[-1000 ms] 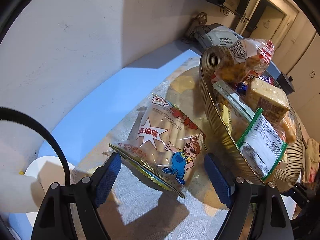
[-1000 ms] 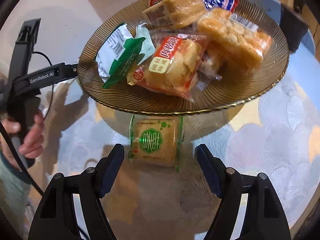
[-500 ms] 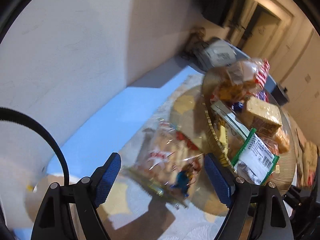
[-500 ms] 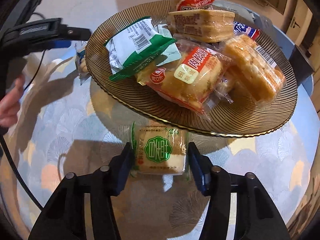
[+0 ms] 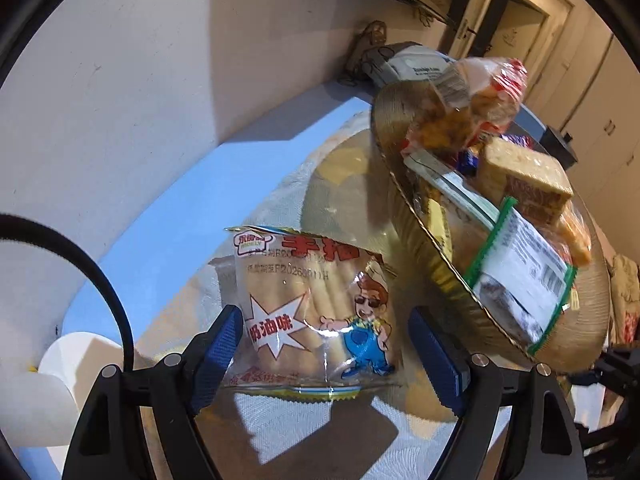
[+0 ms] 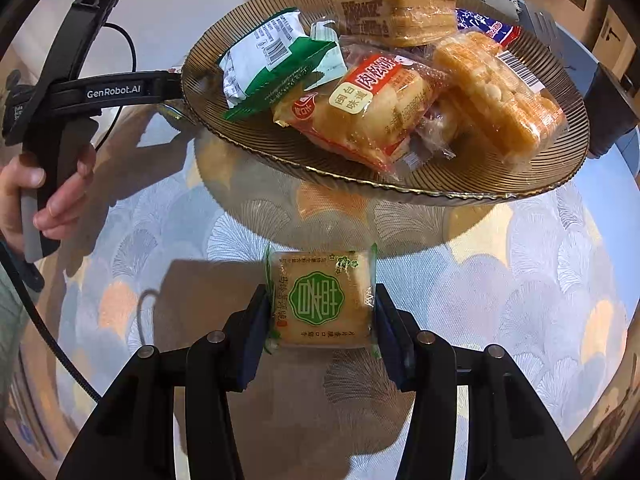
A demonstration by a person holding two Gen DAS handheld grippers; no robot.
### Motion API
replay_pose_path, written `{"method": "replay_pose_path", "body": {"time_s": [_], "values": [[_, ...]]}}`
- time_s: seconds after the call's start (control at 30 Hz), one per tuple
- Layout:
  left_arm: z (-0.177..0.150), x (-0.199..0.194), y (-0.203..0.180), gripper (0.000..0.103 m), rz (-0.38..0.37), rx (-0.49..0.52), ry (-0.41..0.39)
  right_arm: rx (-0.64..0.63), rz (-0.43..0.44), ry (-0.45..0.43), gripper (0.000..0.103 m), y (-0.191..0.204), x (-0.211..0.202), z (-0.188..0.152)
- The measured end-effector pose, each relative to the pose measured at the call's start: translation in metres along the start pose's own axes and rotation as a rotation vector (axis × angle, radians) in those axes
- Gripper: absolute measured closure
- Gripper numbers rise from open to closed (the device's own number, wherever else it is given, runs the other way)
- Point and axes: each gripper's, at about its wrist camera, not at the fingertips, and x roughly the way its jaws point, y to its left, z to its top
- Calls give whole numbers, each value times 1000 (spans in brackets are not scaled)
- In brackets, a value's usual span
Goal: Organize snacks
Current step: 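Grasp the cartoon-print biscuit bag with the left gripper while the right grasps the green-seal cake, then carry both items over the amber bowl and open both grippers to drop them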
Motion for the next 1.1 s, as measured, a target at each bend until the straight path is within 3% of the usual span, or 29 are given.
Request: {"method": "replay_pose_path", "body": {"time_s": [0.1,0.17,0.33,0.47,0.77,1.1], "values": [[3,-3,1,20,2,-20,-23,3,4,0,55,-1,1,-1],[5,-1,2,31,11,-23,-27,-3,2,-1,55,3,0,1],[0,-5,-1,42,38,-16,-25,-26,-2,0,55,13,6,6],[-12,-18,0,44,48,-51,-39,-41,10,6,55,17,8,6],[-68,-89,3,44,-63,-270,-138,-96,60,41,55,19,-2,-9],[-98,-145,-31,44,-21,-324,-182,-167,262,140,55,28,-21,-22]]}}
